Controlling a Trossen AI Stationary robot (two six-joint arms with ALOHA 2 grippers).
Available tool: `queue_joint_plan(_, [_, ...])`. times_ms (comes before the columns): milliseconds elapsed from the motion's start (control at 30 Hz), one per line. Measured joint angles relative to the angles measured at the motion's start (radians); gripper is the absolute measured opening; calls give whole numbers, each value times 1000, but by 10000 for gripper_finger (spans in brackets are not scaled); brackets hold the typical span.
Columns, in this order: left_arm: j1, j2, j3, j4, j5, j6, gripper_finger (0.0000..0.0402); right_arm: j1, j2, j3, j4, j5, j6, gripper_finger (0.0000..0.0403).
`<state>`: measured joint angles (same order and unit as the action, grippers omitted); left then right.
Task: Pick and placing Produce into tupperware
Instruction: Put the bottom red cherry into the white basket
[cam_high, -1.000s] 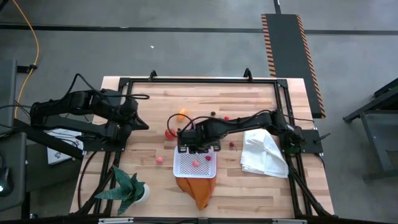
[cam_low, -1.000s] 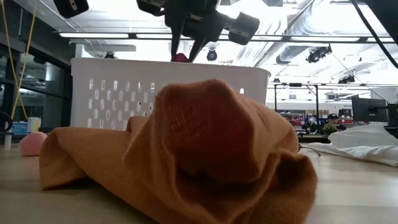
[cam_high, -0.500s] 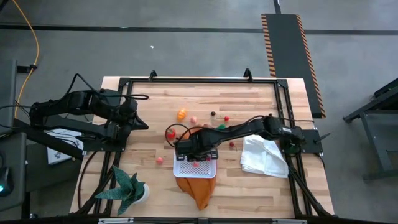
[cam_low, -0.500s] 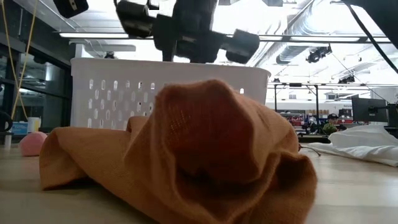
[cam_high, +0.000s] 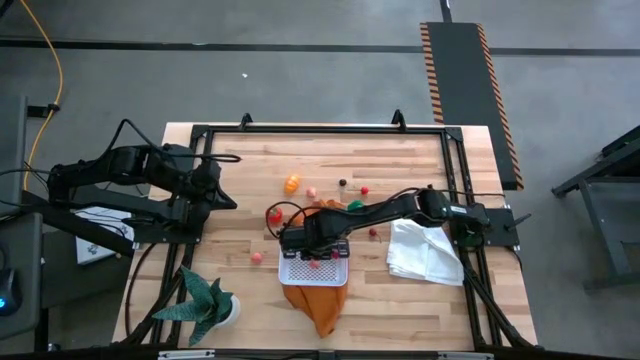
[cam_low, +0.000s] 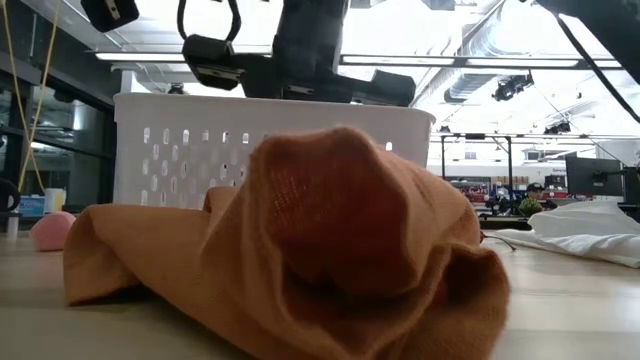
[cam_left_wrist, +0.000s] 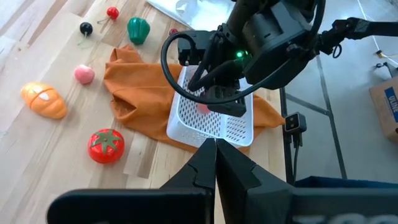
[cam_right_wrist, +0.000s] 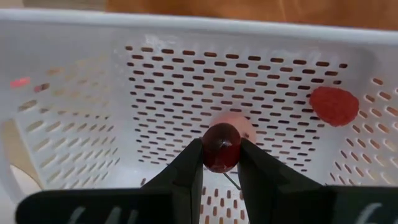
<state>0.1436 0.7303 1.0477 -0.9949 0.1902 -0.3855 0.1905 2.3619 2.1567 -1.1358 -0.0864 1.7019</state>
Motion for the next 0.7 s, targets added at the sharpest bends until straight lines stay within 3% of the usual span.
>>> queue_joint_plan(700, [0, 0, 0, -4, -19, 16, 1, -1, -1, 0, 4, 22, -8, 128])
